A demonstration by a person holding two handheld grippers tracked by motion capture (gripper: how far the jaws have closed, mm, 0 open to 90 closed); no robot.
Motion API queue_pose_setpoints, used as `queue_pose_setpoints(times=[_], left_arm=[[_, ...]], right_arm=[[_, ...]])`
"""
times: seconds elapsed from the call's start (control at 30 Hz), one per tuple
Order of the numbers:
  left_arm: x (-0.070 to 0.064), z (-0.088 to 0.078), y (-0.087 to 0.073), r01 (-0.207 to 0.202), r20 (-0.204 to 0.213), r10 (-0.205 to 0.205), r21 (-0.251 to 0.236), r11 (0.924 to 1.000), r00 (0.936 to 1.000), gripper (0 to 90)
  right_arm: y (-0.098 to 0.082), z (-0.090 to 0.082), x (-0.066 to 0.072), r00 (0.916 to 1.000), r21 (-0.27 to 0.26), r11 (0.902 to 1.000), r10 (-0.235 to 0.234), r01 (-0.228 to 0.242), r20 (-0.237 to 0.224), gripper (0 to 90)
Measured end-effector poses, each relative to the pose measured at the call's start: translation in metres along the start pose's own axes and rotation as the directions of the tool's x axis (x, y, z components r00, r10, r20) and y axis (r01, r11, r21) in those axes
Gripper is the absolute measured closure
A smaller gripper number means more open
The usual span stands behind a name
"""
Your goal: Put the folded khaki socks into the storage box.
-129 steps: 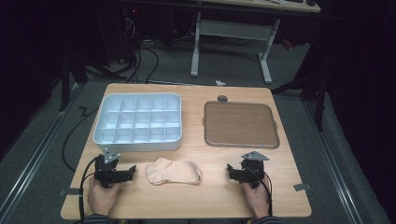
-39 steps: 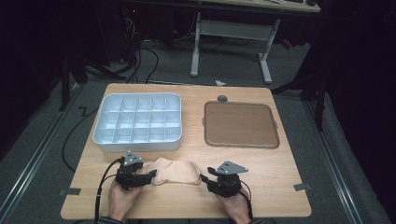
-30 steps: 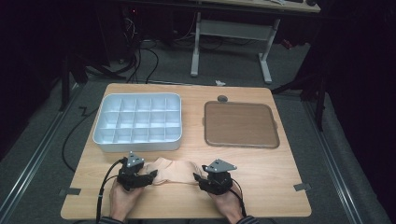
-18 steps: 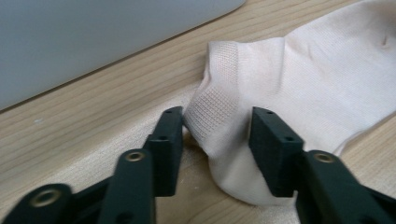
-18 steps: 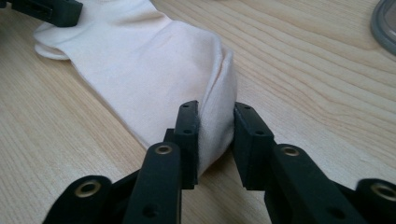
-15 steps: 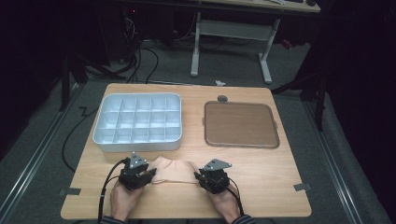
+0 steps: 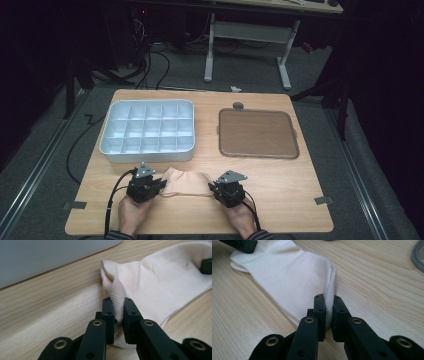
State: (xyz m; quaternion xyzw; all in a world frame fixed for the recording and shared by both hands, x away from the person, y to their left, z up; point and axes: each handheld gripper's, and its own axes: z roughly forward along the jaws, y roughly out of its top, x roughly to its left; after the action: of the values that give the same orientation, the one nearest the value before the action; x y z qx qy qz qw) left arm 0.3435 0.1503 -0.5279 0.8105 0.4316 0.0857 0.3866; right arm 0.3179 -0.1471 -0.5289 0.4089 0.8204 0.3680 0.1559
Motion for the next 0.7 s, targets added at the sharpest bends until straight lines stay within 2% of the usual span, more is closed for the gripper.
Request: queue_pose_setpoints(times=[0.17,0.2,0.4,0.47,0.7], left_arm=[[-0.003,-0.004,0.001,-0.003,0.035,0.004,-0.039,0.9992,0.9994,83.3],[-0.003,-0.005,0.001,-0.001,0.053,0.004,-0.050,0.9987,0.9986,83.3],[-0.007,-0.004,0.004,-0.011,0.071,0.015,-0.052,0.9986,0.9974,83.6],[-0.010,-0.005,0.009,-0.015,0.080,0.021,-0.068,0.9976,0.9966,83.6],[-0.017,0.003,0.016,-0.033,0.101,0.040,-0.071,0.9969,0.9941,83.6]], right_arm=[[0.002,-0.004,-0.005,1.0000,0.000,1.0000,0.005,-0.005,-0.002,85.7],[0.002,-0.006,-0.005,1.0000,-0.004,1.0000,0.000,0.000,0.000,85.8],[0.003,-0.011,-0.011,0.9997,-0.019,0.9995,0.024,-0.024,-0.010,86.0],[0.002,-0.015,-0.014,0.9995,-0.028,0.9991,0.031,-0.031,-0.004,86.0],[-0.004,-0.025,-0.023,0.9982,-0.044,0.9973,0.060,-0.059,0.011,86.0]])
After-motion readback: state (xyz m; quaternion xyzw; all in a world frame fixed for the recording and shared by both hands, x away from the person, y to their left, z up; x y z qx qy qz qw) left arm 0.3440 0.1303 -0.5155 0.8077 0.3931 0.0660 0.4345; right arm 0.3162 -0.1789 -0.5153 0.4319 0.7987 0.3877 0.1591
